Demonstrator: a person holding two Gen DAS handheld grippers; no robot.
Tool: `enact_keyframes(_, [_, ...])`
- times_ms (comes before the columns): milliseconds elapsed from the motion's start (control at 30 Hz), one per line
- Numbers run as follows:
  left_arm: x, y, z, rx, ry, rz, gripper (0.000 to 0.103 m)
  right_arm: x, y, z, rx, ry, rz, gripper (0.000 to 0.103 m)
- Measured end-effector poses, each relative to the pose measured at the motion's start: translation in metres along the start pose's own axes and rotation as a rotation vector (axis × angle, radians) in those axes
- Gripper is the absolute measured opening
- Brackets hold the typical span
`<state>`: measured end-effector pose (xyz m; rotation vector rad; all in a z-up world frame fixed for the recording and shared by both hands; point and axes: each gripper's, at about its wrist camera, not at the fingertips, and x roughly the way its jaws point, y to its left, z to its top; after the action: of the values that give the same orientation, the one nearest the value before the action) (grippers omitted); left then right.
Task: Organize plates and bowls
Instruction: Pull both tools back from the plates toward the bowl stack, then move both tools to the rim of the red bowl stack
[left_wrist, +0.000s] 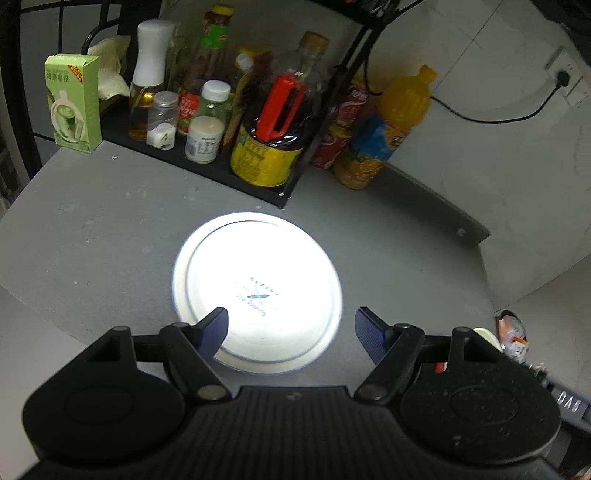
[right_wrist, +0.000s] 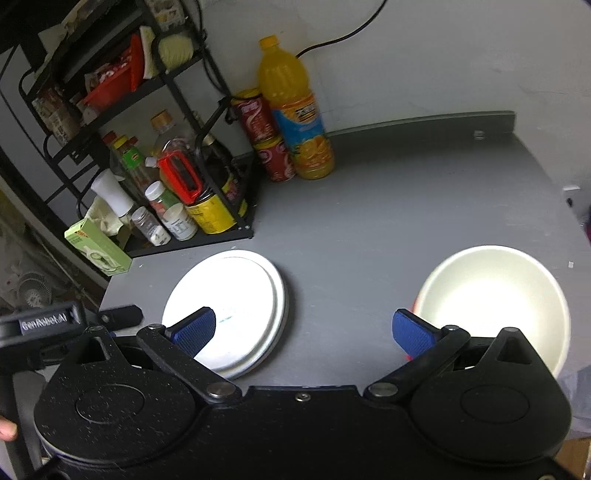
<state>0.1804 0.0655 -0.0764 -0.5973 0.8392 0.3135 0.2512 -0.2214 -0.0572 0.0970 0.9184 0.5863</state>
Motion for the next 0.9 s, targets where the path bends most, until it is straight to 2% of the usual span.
enact_keyframes(267, [-0.02, -0.028, -0.001, 0.065, -0.032, -0.074, 0.076, -0.04, -0.03, -0.005, 0.065, -0.022, -0.014, 0.103])
enact_keyframes(500, [-0.018, -0.055, -0.01, 0.152, -0.043, -0.108, 0.081, -0.071, -0.06, -0.011, 0.138, -0.056, -0.06, 0.103])
enact_keyframes(600, [-0.006, -0.071, -0.016, 0.221, -0.014, -0.108, 0.081, -0.078, -0.076, -0.016, 0.171, -0.065, -0.094, 0.103])
enact_keyframes(900, [0.023, -0.106, -0.029, 0.278, 0.058, -0.138, 0.081, -0.086, -0.118, -0.033, 0.279, -0.08, -0.168, 0.103])
